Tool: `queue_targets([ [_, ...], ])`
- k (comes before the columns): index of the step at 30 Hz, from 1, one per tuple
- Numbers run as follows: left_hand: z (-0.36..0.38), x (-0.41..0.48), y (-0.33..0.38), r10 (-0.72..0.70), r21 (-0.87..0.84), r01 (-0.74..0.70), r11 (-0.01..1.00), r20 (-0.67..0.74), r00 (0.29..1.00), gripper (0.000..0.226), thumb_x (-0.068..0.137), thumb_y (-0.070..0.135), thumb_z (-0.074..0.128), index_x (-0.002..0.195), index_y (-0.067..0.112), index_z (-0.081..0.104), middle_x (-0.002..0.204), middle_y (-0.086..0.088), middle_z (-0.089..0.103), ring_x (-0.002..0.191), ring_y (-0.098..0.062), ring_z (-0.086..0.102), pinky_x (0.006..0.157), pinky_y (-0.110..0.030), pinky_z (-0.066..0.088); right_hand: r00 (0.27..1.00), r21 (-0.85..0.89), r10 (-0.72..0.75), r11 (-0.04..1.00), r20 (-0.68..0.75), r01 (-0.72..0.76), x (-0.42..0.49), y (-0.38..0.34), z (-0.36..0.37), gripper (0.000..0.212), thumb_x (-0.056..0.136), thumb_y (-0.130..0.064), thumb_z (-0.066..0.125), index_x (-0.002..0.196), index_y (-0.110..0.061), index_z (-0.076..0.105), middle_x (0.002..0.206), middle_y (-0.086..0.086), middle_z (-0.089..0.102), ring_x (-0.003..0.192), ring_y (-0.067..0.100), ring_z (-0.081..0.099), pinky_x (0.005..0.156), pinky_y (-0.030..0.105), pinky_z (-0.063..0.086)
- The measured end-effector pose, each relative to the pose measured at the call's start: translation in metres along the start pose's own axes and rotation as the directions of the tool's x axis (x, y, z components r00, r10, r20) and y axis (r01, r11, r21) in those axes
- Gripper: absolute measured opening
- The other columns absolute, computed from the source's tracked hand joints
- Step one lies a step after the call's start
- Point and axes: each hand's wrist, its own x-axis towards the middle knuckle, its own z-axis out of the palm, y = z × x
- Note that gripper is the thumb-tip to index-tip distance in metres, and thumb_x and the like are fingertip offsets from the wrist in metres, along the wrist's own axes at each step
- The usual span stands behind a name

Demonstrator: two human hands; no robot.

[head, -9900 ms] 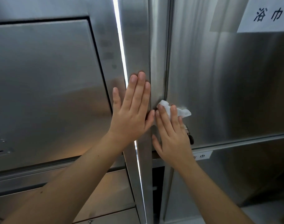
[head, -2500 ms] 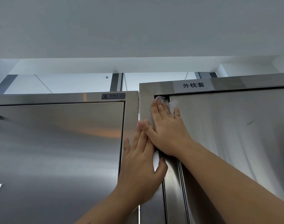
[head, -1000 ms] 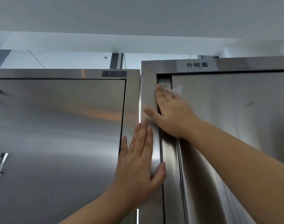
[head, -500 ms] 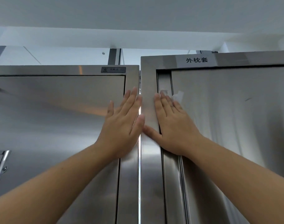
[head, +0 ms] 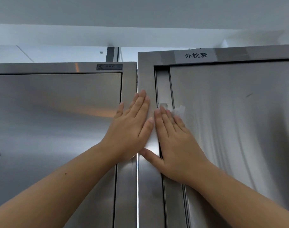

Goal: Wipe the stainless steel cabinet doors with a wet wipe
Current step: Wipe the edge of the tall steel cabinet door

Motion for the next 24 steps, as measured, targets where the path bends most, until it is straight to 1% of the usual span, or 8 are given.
queue_targets([
  [3,-0.004,-0.005,0.004,0.008,-0.012,-0.008,1.000,0.048,0.999,0.076,0.071,0.059,-0.013,0.140,0.026,-0.018,0.148,0.017,-0.028,0.134,0.007,-0.029,0.107,-0.019,-0.022,0.997,0.008,-0.002,1.000,0.083,0.001,0.006,0.001,-0.012,0.086,0.087,-0.061,0.027,0.141,0.006,0.034,0.144,0.024,0.038,0.137,0.034,0.032,0.112,0.046,0.026],
  [5,-0.005,-0.010,0.005,0.019,-0.019,-0.018,1.000,0.069,0.997,0.077,0.070,0.059,-0.012,0.140,0.026,-0.018,0.146,0.018,-0.029,0.134,0.007,-0.028,0.107,-0.018,-0.022,0.987,0.011,-0.024,1.000,0.161,0.022,0.010,0.002,-0.017,0.088,0.085,-0.063,0.019,0.148,-0.001,0.017,0.152,0.023,0.024,0.143,0.031,0.018,0.117,0.040,0.014],
  [8,-0.007,-0.013,0.007,0.014,-0.051,-0.009,0.999,0.095,0.995,0.075,0.070,0.060,-0.011,0.137,0.028,-0.018,0.144,0.019,-0.029,0.134,0.008,-0.028,0.106,-0.016,-0.022,0.982,0.038,-0.025,0.999,0.186,0.018,0.007,0.001,-0.014,0.088,0.081,-0.066,0.008,0.148,-0.010,-0.006,0.156,0.016,-0.002,0.145,0.022,-0.007,0.117,0.032,-0.008],
  [10,-0.007,-0.015,0.008,0.013,-0.066,-0.006,0.998,0.101,0.995,0.074,0.070,0.060,-0.010,0.137,0.029,-0.018,0.144,0.020,-0.029,0.133,0.009,-0.029,0.106,-0.016,-0.021,0.992,0.062,0.009,0.998,0.125,-0.017,0.003,-0.003,-0.008,0.088,0.084,-0.063,0.016,0.149,-0.005,0.004,0.155,0.019,0.006,0.145,0.025,0.000,0.116,0.032,-0.006],
  [12,-0.005,-0.020,0.010,0.015,-0.071,-0.008,0.997,0.108,0.994,0.074,0.071,0.060,-0.010,0.137,0.029,-0.018,0.144,0.020,-0.030,0.132,0.009,-0.029,0.106,-0.015,-0.022,0.999,0.055,0.024,0.998,0.037,-0.026,-0.003,-0.005,-0.002,0.086,0.087,-0.059,0.027,0.146,0.001,0.020,0.151,0.024,0.021,0.142,0.032,0.017,0.114,0.037,0.006],
  [14,-0.003,-0.026,0.011,0.023,-0.066,-0.015,0.998,0.111,0.994,0.073,0.072,0.059,-0.009,0.137,0.028,-0.019,0.144,0.019,-0.030,0.132,0.010,-0.031,0.105,-0.014,-0.022,1.000,0.039,0.014,0.999,-0.018,-0.013,-0.012,-0.006,0.002,0.083,0.088,-0.057,0.032,0.144,0.004,0.027,0.148,0.026,0.028,0.139,0.035,0.026,0.110,0.040,0.014],
  [17,0.001,-0.033,0.013,0.031,-0.067,-0.024,0.997,0.101,0.994,0.072,0.074,0.057,-0.007,0.138,0.027,-0.019,0.147,0.015,-0.030,0.133,0.008,-0.031,0.106,-0.014,-0.023,1.000,0.054,0.013,0.998,-0.024,-0.011,-0.024,-0.011,0.000,0.082,0.089,-0.056,0.031,0.144,0.004,0.026,0.149,0.025,0.026,0.140,0.034,0.023,0.110,0.042,0.014],
  [24,0.007,-0.045,0.019,0.023,-0.051,-0.018,0.999,0.100,0.995,0.071,0.078,0.057,-0.005,0.138,0.023,-0.021,0.149,0.011,-0.029,0.138,-0.001,-0.028,0.102,-0.013,-0.025,0.996,0.086,0.037,0.995,0.085,-0.044,-0.053,-0.023,-0.002,0.085,0.089,-0.059,0.031,0.148,0.001,0.019,0.153,0.023,0.018,0.144,0.030,0.014,0.115,0.041,0.010],
])
